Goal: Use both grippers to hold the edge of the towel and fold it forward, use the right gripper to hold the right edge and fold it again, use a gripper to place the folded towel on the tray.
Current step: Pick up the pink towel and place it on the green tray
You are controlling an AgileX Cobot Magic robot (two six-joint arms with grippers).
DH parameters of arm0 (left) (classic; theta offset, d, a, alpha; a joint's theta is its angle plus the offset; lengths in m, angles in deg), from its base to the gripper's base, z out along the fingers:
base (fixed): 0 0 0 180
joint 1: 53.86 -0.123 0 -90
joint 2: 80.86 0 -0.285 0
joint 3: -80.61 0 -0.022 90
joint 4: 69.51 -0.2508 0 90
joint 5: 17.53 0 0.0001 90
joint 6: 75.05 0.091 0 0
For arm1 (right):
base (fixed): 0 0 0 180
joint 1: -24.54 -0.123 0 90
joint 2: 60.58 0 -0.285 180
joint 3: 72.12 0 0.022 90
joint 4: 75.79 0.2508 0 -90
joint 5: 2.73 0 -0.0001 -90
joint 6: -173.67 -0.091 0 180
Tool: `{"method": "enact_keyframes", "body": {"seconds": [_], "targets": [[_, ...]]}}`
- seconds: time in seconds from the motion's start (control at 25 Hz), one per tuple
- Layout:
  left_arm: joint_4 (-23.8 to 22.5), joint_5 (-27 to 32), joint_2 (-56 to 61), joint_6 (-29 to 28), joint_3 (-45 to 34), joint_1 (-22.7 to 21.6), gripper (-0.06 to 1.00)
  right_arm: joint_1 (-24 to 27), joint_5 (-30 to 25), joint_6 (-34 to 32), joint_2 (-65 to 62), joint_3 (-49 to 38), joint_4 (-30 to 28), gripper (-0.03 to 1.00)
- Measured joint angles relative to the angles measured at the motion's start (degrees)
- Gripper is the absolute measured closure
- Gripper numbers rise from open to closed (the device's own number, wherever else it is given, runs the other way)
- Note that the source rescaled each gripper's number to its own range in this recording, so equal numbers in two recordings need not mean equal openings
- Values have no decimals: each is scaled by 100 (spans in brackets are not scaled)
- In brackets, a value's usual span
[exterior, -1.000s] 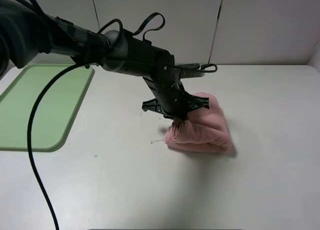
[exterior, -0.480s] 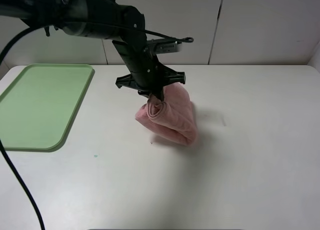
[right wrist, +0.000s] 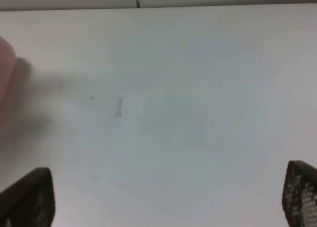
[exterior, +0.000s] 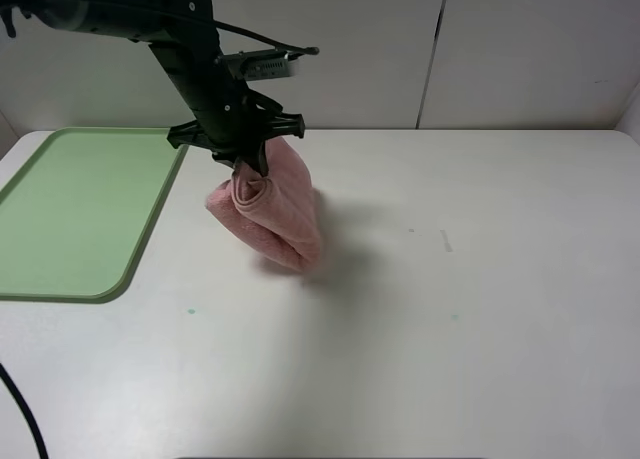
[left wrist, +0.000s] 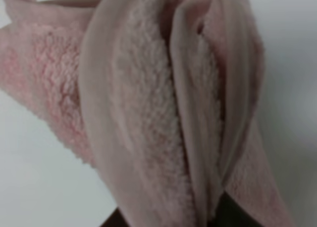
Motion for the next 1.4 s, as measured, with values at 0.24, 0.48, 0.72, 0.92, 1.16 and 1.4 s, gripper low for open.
{"method": "enact_keyframes", "body": {"seconds": [0.24,0.48,0.72,0.92,1.16,1.4], "targets": [[0,38,207,386,-166,-529,87,0,0,0,0,0,0,-3],[5,260,230,864,-228,-1079,87,0,4,0,0,0,0,-3],[5,316,230,1318,-228,-1662,87,0,4,0,0,0,4,-3],[5,452,230,1674,-228,-2176,87,0,4,0,0,0,4,-3],[5,483,230,2078,-228,-2741,87,0,4,0,0,0,4,-3],[-259,410,230,2147,-228,-3110,87,0,4,0,0,0,15,-3]]}}
